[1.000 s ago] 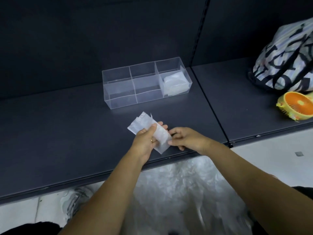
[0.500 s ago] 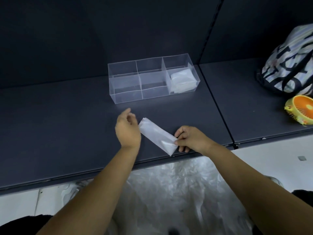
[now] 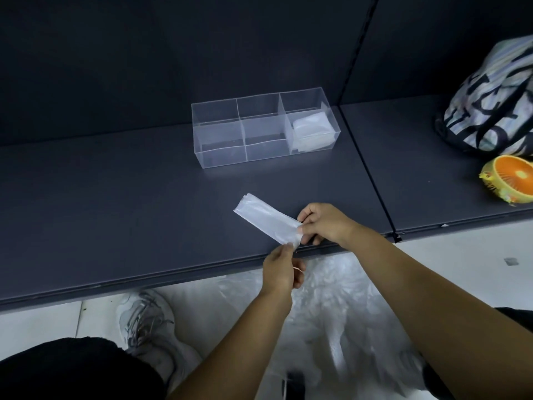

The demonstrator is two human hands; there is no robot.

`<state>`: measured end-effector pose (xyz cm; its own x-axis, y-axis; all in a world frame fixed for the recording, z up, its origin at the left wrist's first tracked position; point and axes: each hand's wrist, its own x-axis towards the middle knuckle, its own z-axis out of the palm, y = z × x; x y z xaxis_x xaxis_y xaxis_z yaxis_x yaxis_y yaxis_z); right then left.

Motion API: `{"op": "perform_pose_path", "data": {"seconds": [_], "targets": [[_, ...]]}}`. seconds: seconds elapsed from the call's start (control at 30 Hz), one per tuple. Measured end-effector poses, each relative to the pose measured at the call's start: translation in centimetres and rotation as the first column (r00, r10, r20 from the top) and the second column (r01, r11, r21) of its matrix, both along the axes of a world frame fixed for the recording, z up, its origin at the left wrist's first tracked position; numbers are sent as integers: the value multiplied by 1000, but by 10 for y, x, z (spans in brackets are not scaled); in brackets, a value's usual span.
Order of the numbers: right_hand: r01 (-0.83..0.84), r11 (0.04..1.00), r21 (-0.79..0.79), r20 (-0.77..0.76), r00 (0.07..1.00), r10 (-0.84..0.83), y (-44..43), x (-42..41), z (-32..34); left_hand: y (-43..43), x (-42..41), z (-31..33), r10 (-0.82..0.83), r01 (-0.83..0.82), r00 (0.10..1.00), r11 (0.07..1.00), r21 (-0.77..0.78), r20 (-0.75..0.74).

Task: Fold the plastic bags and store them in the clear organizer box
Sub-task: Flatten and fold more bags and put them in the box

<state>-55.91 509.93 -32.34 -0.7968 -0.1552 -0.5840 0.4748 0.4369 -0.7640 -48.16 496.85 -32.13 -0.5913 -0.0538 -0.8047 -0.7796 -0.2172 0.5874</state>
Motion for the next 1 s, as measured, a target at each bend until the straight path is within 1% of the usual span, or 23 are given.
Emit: {"op": "perform_pose_path", "data": {"seconds": [0.07, 0.1, 0.13, 0.17, 0.2, 0.23, 0.27, 0.3, 0.33, 0.37, 0.4, 0.5, 0.57, 0.6, 0.63, 0.7, 0.73, 0.77, 0.8, 0.83, 0.87, 0.93, 1.0], "targets": [[3, 1000, -1, 11, 1000, -3, 0, 0, 1, -4, 5, -3, 55, -57, 998, 996, -63, -27], [3, 1000, -2, 15, 1000, -3, 1, 0, 1, -6, 8, -6, 74, -88, 993, 985, -149, -95], [2, 1000, -2, 16, 1000, -2, 1, 0, 1, -7, 11, -9, 35, -101, 975, 950, -297, -221], [3, 1000, -1, 17, 1000, -3, 1, 1, 2, -10, 13, -10, -84, -107, 925, 877, -469, -369], [5, 1000, 0, 17, 1000, -5, 0, 1, 3, -12, 14, -10, -256, -111, 838, 785, -610, -482], [5, 1000, 2, 16, 1000, -5, -1, 1, 3, -14, 13, -12, -449, -93, 722, 692, -716, -527], [3, 1000, 7, 16, 1000, -4, -2, 2, 4, -16, 10, -18, -628, -40, 593, 602, -798, -503], [2, 1000, 13, 21, 1000, -3, -3, 2, 5, -17, 7, -24, -763, 25, 476, 509, -860, -437], [6, 1000, 17, 37, 999, -6, -4, 3, 7, -19, 4, -29, -847, 79, 390, 422, -903, -362], [14, 1000, 14, 68, 998, -14, -4, 4, 9, -22, 2, -32, -888, 118, 347, 360, -925, -301], [24, 1000, 1, 115, 993, -24, -3, 5, 12, -25, -1, -36, -899, 139, 342, 337, -931, -275], [91, 993, -73, 269, 961, -69, 1, 10, 22, -34, -3, -36, -878, 123, 364, 377, -918, -312], [151, 980, -130, 314, 944, -103, 5, 11, 28, -36, -3, -34, -870, 32, 332, 396, -918, -364], [164, 975, -148, 308, 945, -112, 6, 11, 32, -37, -3, -31, -864, -19, 323, 401, -916, -385], [157, 977, -145, 270, 956, -113, 8, 10, 35, -38, -5, -27, -862, -42, 324, 398, -916, -390], [79, 996, -47, 75, 994, -75, 12, 6, 38, -42, -12, -18, -859, 28, 387, 374, -927, -334], [25, 1000, 6, -32, 999, -24, 14, 4, 38, -45, -16, -15, -857, 82, 418, 367, -927, -302], [-39, 999, 14, -98, 994, 40, 14, 2, 38, -48, -22, -14, -849, 112, 438, 377, -920, -295], [-103, 994, -20, -115, 988, 100, 12, 1, 36, -51, -27, -13, -835, 131, 456, 404, -905, -307], [-146, 987, -68, -100, 985, 139, 8, 1, 33, -54, -33, -12, -810, 156, 483, 453, -878, -332], [-165, 981, -100, -81, 984, 157, 3, 1, 28, -57, -39, -11, -768, 187, 525, 524, -831, -366], [-140, 985, -103, -77, 988, 133, -9, -1, 17, -63, -52, -13, -648, 242, 640, 680, -693, -413], [-60, 996, -67, -123, 991, 51, -21, -6, 6, -64, -62, -15, -509, 247, 756, 803, -542, -411]]}}
